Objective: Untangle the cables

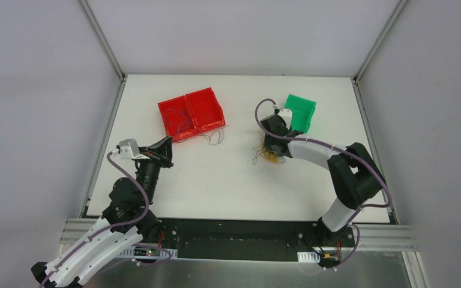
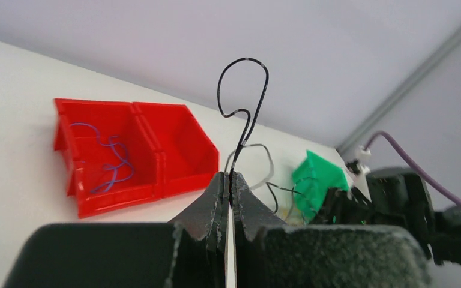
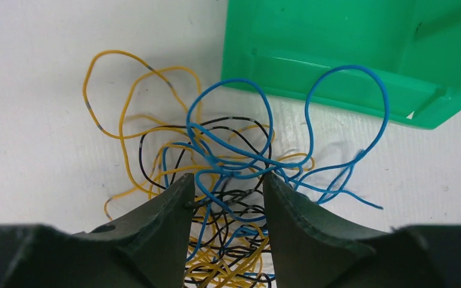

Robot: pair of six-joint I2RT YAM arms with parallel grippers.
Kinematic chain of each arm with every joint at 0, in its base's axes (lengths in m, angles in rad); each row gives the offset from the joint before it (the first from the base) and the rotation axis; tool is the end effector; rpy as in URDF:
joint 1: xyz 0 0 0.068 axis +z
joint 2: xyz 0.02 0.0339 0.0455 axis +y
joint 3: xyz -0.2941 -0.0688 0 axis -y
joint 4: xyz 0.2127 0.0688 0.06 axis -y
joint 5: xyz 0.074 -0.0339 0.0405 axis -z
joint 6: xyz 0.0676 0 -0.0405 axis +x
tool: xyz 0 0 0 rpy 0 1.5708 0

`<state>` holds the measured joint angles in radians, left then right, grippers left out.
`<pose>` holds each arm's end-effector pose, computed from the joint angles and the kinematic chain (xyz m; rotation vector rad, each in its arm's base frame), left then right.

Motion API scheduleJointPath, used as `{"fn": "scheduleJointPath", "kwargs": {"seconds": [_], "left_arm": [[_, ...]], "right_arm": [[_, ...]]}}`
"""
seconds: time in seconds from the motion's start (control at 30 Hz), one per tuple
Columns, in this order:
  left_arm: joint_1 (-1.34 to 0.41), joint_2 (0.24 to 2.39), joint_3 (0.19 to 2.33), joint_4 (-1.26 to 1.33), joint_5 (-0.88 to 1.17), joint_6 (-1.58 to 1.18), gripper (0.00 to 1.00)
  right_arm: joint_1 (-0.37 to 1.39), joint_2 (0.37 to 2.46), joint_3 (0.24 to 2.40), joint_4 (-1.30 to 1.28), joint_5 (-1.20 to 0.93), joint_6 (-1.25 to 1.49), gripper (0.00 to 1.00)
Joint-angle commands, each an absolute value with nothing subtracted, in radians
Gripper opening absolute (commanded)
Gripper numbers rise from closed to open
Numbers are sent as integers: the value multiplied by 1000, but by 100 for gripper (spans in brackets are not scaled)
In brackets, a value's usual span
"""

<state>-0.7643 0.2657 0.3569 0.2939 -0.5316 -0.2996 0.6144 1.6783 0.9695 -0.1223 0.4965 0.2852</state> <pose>0.0707 -0.0204 0.3195 -0.1910 1.2495 -0.6074 0.2980 0.1709 0.2144 -0.1519 2.2763 -0.1356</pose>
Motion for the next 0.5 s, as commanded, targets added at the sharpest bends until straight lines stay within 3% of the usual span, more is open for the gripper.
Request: {"fn": "scheduleJointPath", "kwargs": {"seconds": [0.0,0.13,0.3,0.47], "left_arm": [[-759,195,314,345,-783,-369,0],[-758,222,318,336,-837,-399,0],[-759,335,363,387,-603,-324,0],[-759,465,427,352,-545,-319,0]], "right_arm": [[596,1638,969,-183,439,366,48],[595,1603,950,-166,424,359,50],[633,1488,899,-123,448,311,71],[655,1362,846,-84,472,291,75]]}}
